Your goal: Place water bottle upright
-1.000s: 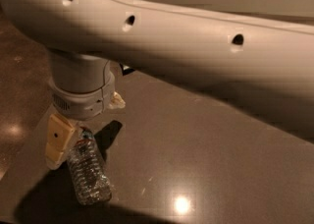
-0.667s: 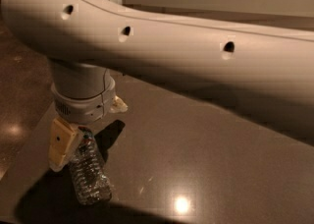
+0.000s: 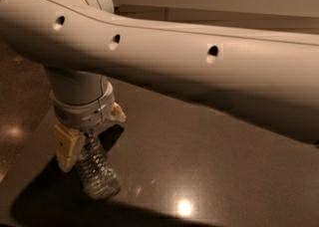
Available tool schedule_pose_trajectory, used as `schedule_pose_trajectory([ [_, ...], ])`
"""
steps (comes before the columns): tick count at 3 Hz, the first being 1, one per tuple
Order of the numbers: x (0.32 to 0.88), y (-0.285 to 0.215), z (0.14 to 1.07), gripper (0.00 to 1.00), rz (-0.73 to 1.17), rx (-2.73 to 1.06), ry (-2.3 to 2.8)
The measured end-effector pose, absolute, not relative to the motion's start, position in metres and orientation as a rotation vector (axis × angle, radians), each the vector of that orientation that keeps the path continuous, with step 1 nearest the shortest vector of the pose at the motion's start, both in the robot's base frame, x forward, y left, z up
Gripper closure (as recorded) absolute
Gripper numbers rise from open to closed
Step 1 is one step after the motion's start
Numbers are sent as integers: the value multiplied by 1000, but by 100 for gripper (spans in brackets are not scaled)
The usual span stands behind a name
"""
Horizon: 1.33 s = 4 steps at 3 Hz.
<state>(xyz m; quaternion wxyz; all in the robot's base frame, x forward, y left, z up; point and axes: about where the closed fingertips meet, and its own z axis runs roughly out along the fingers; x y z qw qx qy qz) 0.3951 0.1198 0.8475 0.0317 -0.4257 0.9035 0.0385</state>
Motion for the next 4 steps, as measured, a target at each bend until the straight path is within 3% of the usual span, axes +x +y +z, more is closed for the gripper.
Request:
schedule_pose_trajectory([
  [2,401,115,848,63,99,-1369,2778],
  [3,415,105,873,87,200,-1391,2688],
  [4,429,92,906,100,360,-1397,2533],
])
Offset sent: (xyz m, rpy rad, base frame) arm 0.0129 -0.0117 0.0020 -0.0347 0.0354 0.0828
